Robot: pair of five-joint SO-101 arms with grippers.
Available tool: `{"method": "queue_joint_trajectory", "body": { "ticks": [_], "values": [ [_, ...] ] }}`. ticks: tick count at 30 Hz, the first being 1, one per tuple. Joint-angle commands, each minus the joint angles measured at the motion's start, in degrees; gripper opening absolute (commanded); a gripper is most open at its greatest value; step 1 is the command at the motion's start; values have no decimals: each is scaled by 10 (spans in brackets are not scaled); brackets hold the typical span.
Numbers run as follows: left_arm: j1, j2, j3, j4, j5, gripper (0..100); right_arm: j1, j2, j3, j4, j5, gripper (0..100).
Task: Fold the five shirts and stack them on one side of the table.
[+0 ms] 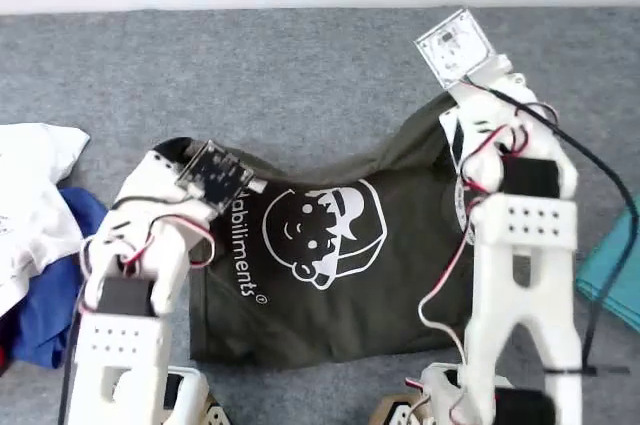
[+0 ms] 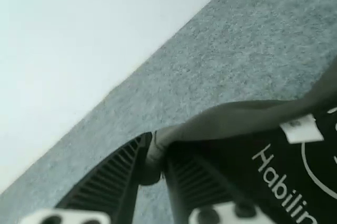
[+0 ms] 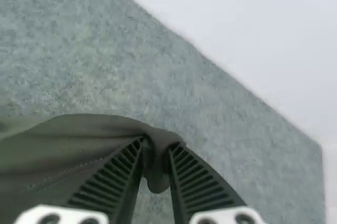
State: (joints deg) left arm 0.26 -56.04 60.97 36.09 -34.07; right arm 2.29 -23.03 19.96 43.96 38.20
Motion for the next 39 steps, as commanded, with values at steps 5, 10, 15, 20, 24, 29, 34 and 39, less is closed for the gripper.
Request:
{"method": "queue_joint_trajectory", "body": {
  "ticks": [5, 10, 15, 20, 24, 29, 34, 39],
  "values": [
    [0, 250, -149, -106, -4, 5, -4, 138, -138, -65, -8, 16],
    [-12, 433, -314, -111, -1, 5, -1, 265, -298, -64, -8, 16],
    [-12, 581, -472, -109, -1, 5, -4, 394, -465, -63, -8, 16],
    [-14, 691, -605, -109, -1, 5, -3, 507, -608, -64, -8, 16],
    [-13, 747, -683, -109, -1, 5, -6, 580, -713, -64, -6, 15],
    [-13, 800, -780, -109, -1, 5, -15, 670, -863, -65, -3, 15],
    [-13, 825, -845, -109, -1, 5, -27, 756, -1012, -65, 37, 13],
    [-13, 838, -863, -109, -1, 5, -40, 822, -1099, -65, 68, 13]
  ]
}}
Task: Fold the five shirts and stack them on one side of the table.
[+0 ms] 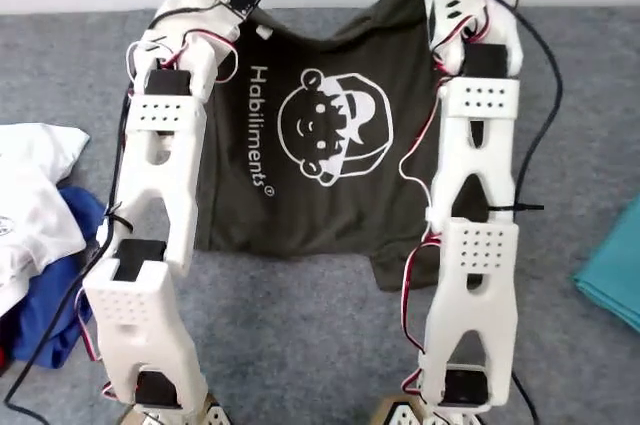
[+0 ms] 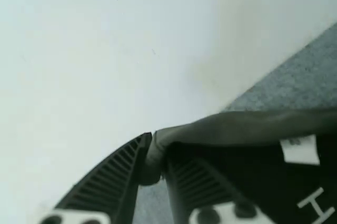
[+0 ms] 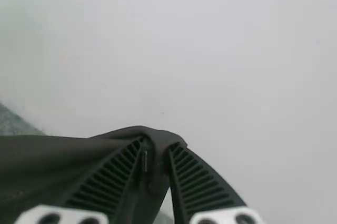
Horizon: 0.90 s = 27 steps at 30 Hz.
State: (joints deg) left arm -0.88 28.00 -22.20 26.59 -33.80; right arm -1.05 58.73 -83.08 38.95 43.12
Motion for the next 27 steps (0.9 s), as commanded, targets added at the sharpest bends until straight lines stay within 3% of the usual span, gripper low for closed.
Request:
{"method": "queue_joint_trajectory", "body": {
  "ticks": [1, 12, 27],
  "values": [
    [-2, -2, -30, -14, -4, 5, -7, 15, -79, -22, 18, 13],
    [-32, -2, -28, -7, -4, 5, -26, 45, -88, -155, 20, 11],
    [-35, -6, -29, 33, -5, 5, -36, 44, -48, -203, 47, 11]
  ]
}}
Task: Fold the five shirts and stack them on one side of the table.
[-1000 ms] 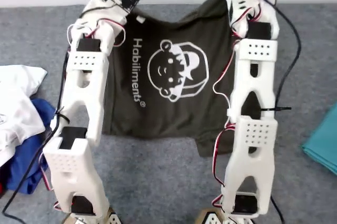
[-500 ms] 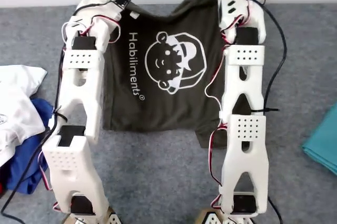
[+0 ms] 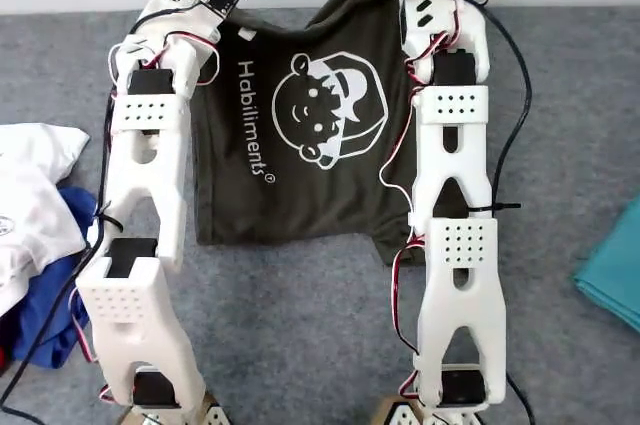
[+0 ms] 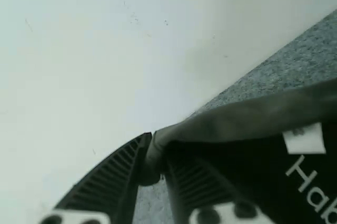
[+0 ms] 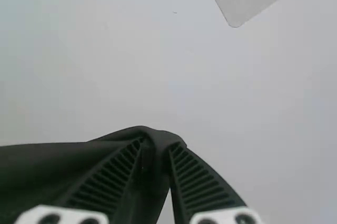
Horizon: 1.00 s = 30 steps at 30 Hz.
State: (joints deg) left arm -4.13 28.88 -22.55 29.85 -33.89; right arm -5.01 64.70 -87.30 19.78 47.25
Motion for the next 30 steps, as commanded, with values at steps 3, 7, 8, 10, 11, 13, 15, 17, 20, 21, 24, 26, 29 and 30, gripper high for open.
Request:
{"method": "queue_joint_trajectory", "body": {
  "ticks": [3, 7, 8, 10, 11, 13, 15, 17, 20, 21, 24, 26, 29, 30],
  "values": [
    [-1, -15, -26, 24, -4, 5, 5, -19, -7, 20, 7, 11],
    [9, -16, -42, 127, -5, 5, 13, -24, -33, 131, 7, 11],
    [9, -16, -51, 156, -5, 5, 15, -25, -42, 168, 7, 11],
    [10, -16, -68, 218, -5, 5, 20, -28, -64, 253, 7, 11],
    [11, -16, -74, 247, -5, 5, 21, -29, -78, 296, 7, 11],
    [12, -15, -83, 300, -5, 5, 25, -30, -95, 383, 7, 11],
    [16, -15, -86, 349, -5, 5, 33, -48, -92, 450, 7, 11],
    [17, -15, -88, 396, -6, 5, 40, -65, -91, 512, 5, 11],
    [18, -14, -94, 449, -21, 5, 44, -85, -91, 591, 6, 11],
    [18, -11, -94, 465, -31, 4, 45, -91, -91, 615, 6, 11],
    [23, -11, -92, 512, -48, 4, 49, -105, -91, 670, 6, 11],
    [25, -12, -93, 545, -59, 4, 49, -113, -91, 716, 6, 11],
    [26, -15, -94, 585, -63, 4, 46, -127, -91, 784, 3, 13],
    [26, -15, -94, 595, -63, 4, 45, -133, -91, 807, -3, 13]
  ]
}}
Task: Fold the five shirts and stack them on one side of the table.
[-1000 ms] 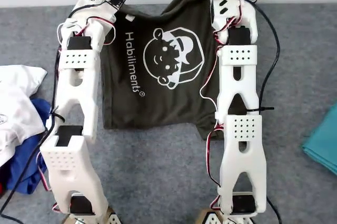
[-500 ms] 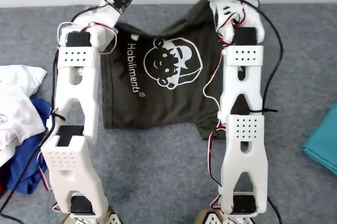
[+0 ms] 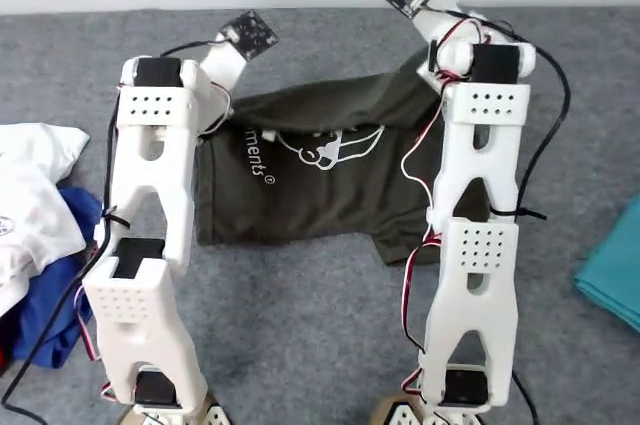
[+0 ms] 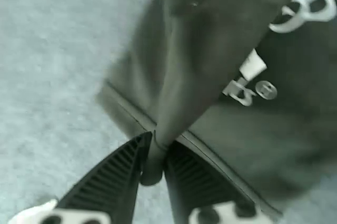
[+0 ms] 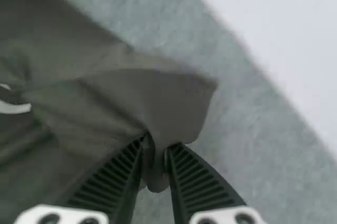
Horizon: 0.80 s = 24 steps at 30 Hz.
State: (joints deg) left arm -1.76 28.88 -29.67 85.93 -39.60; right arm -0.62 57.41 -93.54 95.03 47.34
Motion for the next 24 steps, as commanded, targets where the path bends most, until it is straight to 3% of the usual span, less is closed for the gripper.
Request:
{"method": "queue_joint_trajectory", "body": {
  "ticks": [1, 4, 8, 18, 24],
  "values": [
    [3, -15, -22, 46, -6, 3, 0, -66, -28, 74, -20, 14],
    [3, -15, -22, 77, -6, 3, 8, -89, -27, 81, -76, 13],
    [-1, -15, -22, 115, -6, 3, 16, -147, 39, 81, -77, 14],
    [-22, -9, -18, 144, -6, 3, 21, -427, 482, 80, -102, 16],
    [-18, -9, 27, 142, -21, 3, 22, -515, 682, 78, -107, 16]
  ]
}}
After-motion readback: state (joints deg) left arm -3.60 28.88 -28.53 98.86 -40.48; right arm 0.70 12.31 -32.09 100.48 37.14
